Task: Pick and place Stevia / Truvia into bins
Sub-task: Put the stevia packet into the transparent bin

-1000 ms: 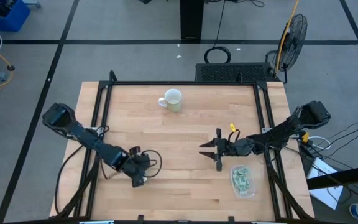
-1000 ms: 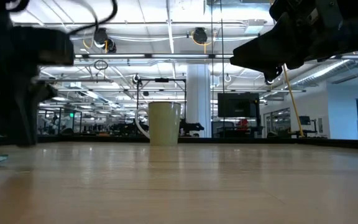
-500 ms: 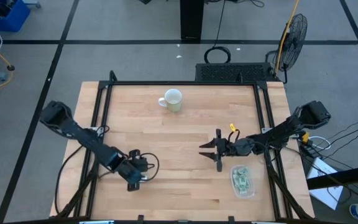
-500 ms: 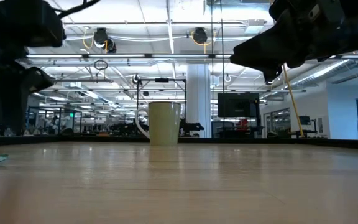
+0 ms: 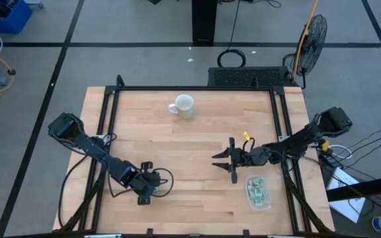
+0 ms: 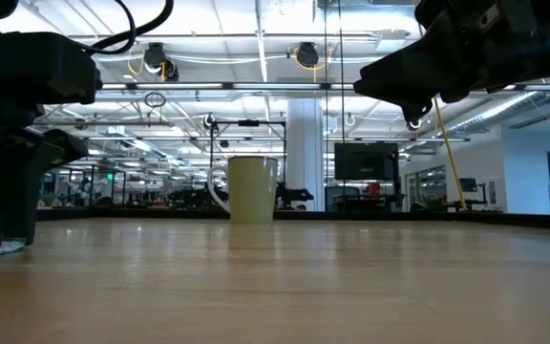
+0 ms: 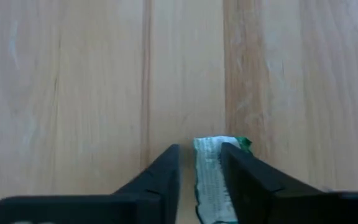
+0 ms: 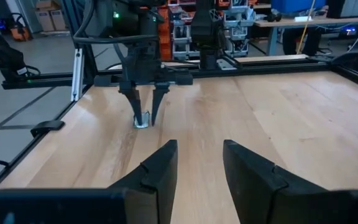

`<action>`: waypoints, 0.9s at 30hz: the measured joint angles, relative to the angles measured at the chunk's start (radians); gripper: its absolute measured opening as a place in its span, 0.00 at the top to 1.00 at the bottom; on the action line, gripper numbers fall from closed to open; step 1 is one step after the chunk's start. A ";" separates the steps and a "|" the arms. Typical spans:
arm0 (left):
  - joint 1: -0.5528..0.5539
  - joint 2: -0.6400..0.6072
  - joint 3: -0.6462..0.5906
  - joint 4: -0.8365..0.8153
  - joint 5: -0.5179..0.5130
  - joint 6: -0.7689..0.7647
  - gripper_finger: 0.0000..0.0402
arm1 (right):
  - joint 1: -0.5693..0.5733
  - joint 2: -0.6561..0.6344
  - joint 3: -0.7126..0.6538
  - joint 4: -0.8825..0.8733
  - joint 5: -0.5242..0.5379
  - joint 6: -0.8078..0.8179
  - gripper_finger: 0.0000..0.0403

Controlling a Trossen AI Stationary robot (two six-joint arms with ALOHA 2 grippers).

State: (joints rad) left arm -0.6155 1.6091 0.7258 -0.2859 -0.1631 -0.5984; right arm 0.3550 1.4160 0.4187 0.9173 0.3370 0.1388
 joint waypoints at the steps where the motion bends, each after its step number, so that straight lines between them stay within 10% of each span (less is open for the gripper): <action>1: 0.000 -0.005 0.000 0.000 0.000 0.009 0.74 | 0.000 0.000 0.000 -0.001 0.000 -0.005 0.70; 8: 0.037 -0.022 -0.003 -0.002 -0.025 0.048 0.97 | -0.014 0.000 0.000 -0.001 0.001 -0.012 0.70; 27: 0.357 -0.120 0.060 0.357 -0.077 0.450 0.95 | -0.079 0.124 0.030 0.123 -0.001 0.063 0.65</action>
State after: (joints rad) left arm -0.2581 1.4887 0.7855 0.0710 -0.2401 -0.1489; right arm 0.2760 1.5397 0.4491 1.0405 0.3355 0.2022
